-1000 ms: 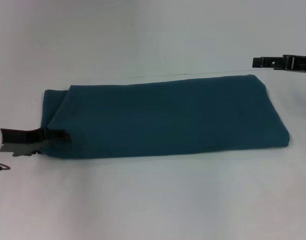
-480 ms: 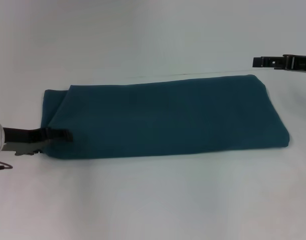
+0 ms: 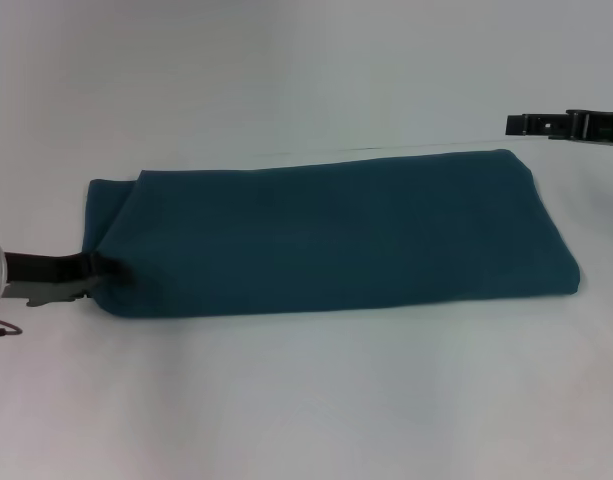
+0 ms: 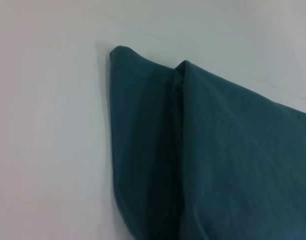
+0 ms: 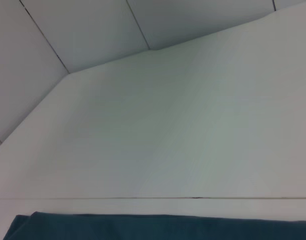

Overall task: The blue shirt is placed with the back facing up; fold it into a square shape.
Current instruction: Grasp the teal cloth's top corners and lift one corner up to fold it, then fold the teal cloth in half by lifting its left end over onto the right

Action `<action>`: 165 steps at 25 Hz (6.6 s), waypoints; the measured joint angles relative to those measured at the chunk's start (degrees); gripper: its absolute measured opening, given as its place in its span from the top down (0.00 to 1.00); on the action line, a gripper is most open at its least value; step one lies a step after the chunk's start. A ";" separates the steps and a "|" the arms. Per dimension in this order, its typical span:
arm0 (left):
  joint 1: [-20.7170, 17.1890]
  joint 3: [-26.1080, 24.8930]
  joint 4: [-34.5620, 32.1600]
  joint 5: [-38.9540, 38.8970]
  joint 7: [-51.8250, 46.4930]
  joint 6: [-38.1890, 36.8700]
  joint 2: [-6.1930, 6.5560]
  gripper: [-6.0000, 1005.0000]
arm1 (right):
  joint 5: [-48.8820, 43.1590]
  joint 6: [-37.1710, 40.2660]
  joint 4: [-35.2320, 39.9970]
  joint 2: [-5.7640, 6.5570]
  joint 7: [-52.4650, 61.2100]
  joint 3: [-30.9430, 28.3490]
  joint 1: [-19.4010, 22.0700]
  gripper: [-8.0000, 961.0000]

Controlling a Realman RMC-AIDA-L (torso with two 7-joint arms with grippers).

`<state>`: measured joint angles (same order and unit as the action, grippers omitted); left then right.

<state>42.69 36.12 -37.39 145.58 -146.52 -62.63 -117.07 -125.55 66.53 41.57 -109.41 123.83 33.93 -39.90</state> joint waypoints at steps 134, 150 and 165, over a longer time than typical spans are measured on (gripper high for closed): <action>5.77 6.04 -4.36 -41.49 23.82 -2.65 -6.96 0.91 | 20.19 -3.80 0.02 -4.99 -25.47 3.26 16.65 0.86; 11.63 23.31 9.58 -66.81 36.31 6.90 -7.62 0.90 | 17.45 -2.98 0.04 -2.07 -25.98 1.65 19.21 0.80; 10.73 42.24 15.15 -89.67 45.34 11.61 -7.65 0.90 | 15.30 -2.88 0.08 -2.46 -24.93 2.29 15.61 0.80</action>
<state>53.42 78.36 -22.24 55.91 -101.18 -51.02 -124.72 -110.26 63.64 41.65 -111.87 98.90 36.21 -24.29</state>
